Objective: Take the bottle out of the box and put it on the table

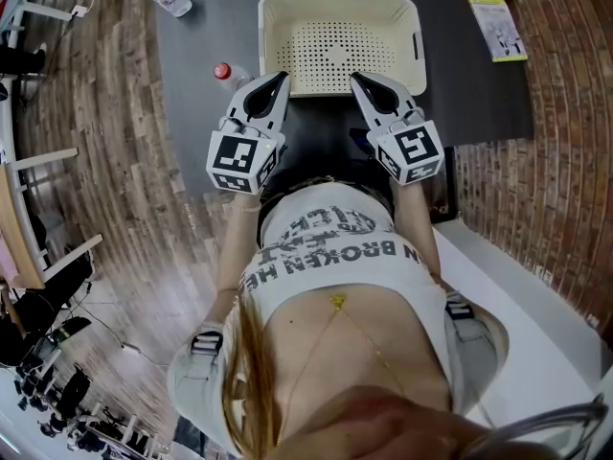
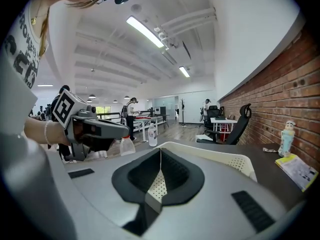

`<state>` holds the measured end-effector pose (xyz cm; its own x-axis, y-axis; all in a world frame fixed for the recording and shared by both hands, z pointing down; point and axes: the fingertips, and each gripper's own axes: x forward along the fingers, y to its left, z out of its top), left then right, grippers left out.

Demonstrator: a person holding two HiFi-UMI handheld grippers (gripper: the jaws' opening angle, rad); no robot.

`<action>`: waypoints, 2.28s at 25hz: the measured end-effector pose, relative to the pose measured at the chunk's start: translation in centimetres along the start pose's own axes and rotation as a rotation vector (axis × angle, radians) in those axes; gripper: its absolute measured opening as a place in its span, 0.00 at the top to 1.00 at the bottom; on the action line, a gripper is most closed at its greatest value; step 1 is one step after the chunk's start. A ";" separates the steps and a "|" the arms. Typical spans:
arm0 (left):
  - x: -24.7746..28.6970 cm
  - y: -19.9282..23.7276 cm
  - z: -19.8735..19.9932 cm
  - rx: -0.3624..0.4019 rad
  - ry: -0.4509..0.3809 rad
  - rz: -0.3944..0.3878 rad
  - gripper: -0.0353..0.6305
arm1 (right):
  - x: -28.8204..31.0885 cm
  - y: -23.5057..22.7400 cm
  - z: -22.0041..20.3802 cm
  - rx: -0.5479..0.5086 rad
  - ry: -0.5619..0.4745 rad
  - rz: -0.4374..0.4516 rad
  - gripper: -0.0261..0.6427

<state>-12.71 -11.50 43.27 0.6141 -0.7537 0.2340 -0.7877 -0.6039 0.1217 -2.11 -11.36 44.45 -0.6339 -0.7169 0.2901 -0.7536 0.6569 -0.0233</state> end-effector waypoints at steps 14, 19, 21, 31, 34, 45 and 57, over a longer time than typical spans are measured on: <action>1.1 -2.2 0.5 -0.027 0.001 -0.041 0.94 | 0.4 1.0 1.1 -0.003 -0.039 0.042 0.95; 1.2 -2.7 0.7 -0.026 -0.003 -0.039 0.94 | 0.4 1.8 2.0 -0.009 -0.070 0.060 0.95; 1.2 -3.1 1.1 -0.021 -0.013 -0.041 0.94 | 0.3 2.0 2.6 -0.001 -0.096 0.068 0.95; 0.5 -4.5 4.6 0.034 -0.087 -0.048 0.94 | -0.6 3.3 6.8 0.006 -0.251 0.093 0.95; 0.1 -4.6 6.0 0.049 -0.123 -0.044 0.94 | -1.0 3.6 7.9 -0.034 -0.271 0.088 0.95; -0.4 -4.9 7.2 0.033 -0.156 -0.051 0.94 | -1.3 4.0 8.9 -0.058 -0.279 0.089 0.95; -0.5 -4.8 7.0 0.026 -0.148 -0.047 0.94 | -1.2 4.0 8.4 -0.059 -0.257 0.089 0.95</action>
<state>-8.93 -10.03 35.84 0.6522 -0.7534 0.0834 -0.7577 -0.6443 0.1038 -5.77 -9.83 35.96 -0.7263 -0.6863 0.0371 -0.6861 0.7272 0.0203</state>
